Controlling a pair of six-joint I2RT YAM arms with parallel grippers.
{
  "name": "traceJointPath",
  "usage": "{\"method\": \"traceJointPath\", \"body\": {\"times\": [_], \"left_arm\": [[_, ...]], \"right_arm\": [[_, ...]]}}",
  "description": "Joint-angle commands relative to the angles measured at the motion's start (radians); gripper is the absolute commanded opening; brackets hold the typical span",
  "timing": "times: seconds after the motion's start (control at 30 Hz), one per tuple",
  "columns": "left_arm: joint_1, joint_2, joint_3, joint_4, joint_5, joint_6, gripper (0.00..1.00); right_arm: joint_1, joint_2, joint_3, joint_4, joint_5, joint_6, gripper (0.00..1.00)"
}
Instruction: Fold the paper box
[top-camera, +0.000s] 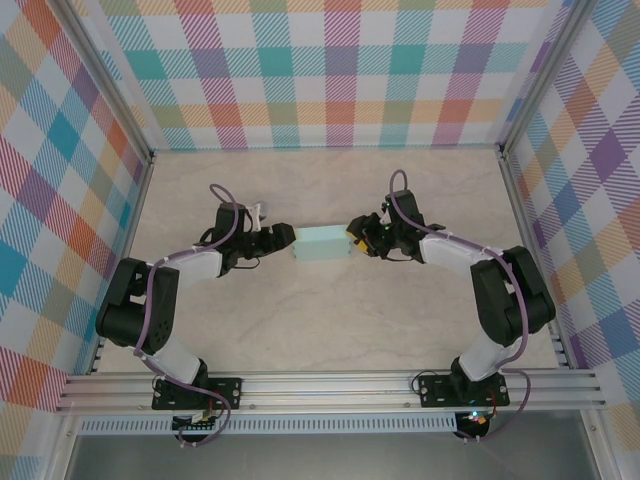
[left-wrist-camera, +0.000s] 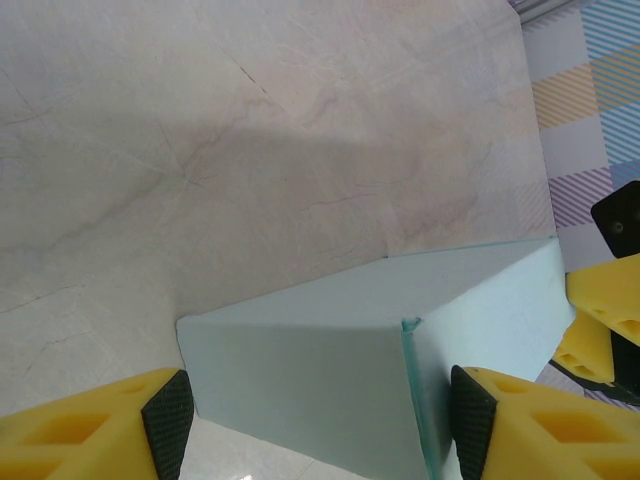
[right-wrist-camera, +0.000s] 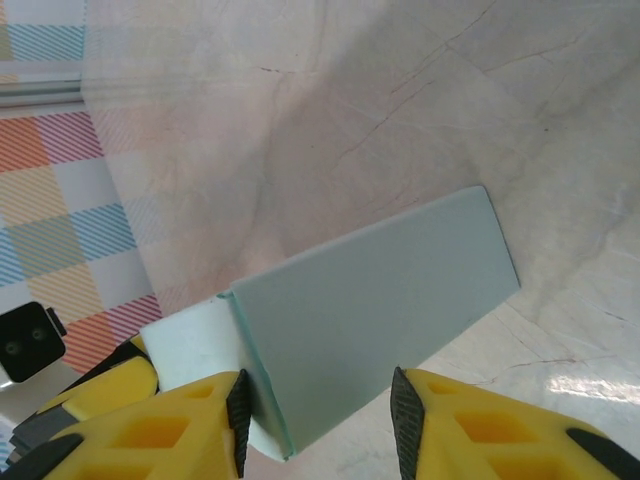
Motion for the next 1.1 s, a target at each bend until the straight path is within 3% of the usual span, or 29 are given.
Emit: {"method": "traceJointPath", "body": {"times": [0.0,0.33,0.6,0.77,0.97,1.07], "left_arm": [[-0.004,0.088,-0.048,-0.244,-0.165,0.039,0.68],[-0.004,0.106,-0.03,-0.246,-0.153,0.037,0.68],[-0.005,0.11,-0.028,-0.237,-0.147,0.03,0.68],[-0.006,0.113,-0.027,-0.239,-0.133,0.037,0.68],[-0.009,0.097,-0.047,-0.214,-0.121,0.034,0.68],[-0.009,0.106,-0.033,-0.217,-0.108,0.04,0.68]], "right_arm": [[0.007,0.038,-0.056,-0.096,0.038,0.019,0.43],[0.007,-0.065,0.122,-0.147,0.0,-0.022,0.47],[-0.002,0.009,-0.05,-0.058,0.039,0.012,0.46],[-0.038,0.021,-0.085,-0.074,0.002,-0.005,0.47],[-0.04,-0.036,0.129,-0.279,0.004,-0.208,0.59],[-0.045,-0.02,0.287,-0.359,-0.035,-0.524,0.65]]}}
